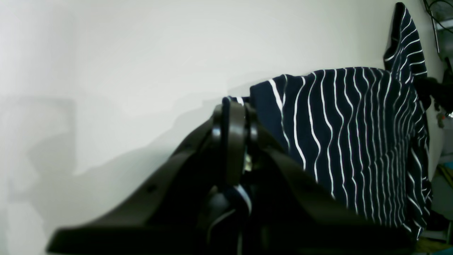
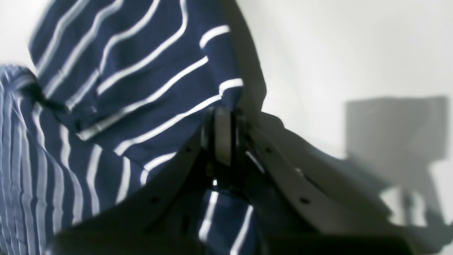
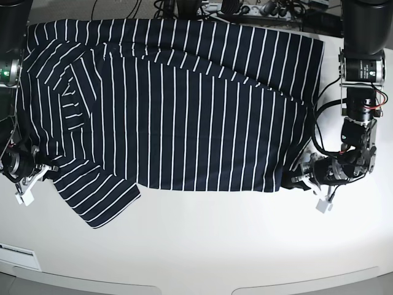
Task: Fold the T-shirt properly
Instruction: 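Grasp the hem edge with both grippers, then lift the hem with both grippers and fold it toward the collar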
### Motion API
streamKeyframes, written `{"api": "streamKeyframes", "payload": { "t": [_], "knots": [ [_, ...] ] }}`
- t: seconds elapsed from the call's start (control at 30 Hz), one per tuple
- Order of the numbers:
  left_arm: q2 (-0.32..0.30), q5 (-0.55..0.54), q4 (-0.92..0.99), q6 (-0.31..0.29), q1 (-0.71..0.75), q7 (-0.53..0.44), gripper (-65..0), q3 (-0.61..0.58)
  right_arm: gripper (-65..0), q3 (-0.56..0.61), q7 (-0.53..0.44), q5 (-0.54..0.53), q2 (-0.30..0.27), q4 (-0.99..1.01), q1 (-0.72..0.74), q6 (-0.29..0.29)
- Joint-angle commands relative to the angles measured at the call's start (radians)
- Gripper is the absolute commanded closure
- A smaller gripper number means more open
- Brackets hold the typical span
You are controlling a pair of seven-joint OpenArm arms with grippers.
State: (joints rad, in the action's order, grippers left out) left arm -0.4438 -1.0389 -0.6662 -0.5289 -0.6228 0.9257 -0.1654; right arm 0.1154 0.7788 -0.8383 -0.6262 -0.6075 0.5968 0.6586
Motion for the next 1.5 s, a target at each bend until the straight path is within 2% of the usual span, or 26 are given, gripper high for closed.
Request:
{"api": "streamKeyframes", "payload": {
  "t": [0.0, 0.1, 0.2, 0.33, 0.43, 0.53, 0.67, 0.8, 0.93, 1.07, 1.27, 1.47],
  "knots": [
    [-0.008, 0.055, 0.001, 0.019, -0.019, 0.024, 0.0, -0.006, 0.0, -0.005, -0.016, -0.009, -0.024, -0.014, 0.041, 0.014],
    [-0.008, 0.055, 0.001, 0.007, -0.042, 0.008, 0.0, -0.006, 0.0, -0.005, -0.014, -0.039, -0.026, -0.015, 0.052, 0.04],
    [-0.008, 0.055, 0.001, -0.051, -0.071, 0.017, 0.0, -0.006, 0.0, -0.005, -0.014, -0.105, -0.036, -0.045, 0.051, 0.04],
    [-0.008, 0.055, 0.0, -0.125, -0.107, 0.067, 0.0, -0.006, 0.0, -0.005, -0.003, -0.108, -0.058, -0.125, 0.048, 0.04],
    [-0.01, 0.055, -0.001, -0.169, -0.112, 0.072, 0.0, -0.006, 0.0, -0.005, 0.042, -0.108, -0.076, -0.193, 0.036, 0.04],
    [-0.014, 0.05, -0.001, -0.169, -0.111, 0.087, 0.0, -0.006, 0.0, -0.005, 0.045, -0.108, -0.104, -0.294, -0.016, 0.04],
    [-0.052, -0.048, -0.002, -0.169, -0.111, 0.116, 0.0, -0.006, 0.0, -0.005, 0.011, -0.116, -0.166, -0.444, -0.132, 0.04],
    [-0.095, -0.119, -0.029, -0.169, -0.111, 0.13, 0.0, -0.006, 0.0, -0.005, -0.027, -0.196, -0.23, -0.573, -0.247, 0.04],
    [-0.118, -0.182, -0.091, -0.169, -0.099, 0.183, 0.0, -0.006, 0.0, -0.005, -0.023, -0.212, -0.253, -0.677, -0.305, 0.04],
    [-0.152, -0.274, -0.219, -0.169, -0.047, 0.271, 0.0, -0.006, 0.0, -0.005, -0.003, -0.205, -0.271, -0.749, -0.337, 0.04],
    [-0.245, -0.282, -0.413, -0.169, 0.062, 0.27, 0.0, -0.006, 0.0, -0.006, 0.062, -0.261, -0.325, -0.761, -0.362, 0.04],
    [-0.345, -0.283, -0.481, -0.169, 0.125, 0.25, 0.0, -0.006, 0.0, -0.006, 0.141, -0.342, -0.377, -0.762, -0.372, 0.04]
  ]
}}
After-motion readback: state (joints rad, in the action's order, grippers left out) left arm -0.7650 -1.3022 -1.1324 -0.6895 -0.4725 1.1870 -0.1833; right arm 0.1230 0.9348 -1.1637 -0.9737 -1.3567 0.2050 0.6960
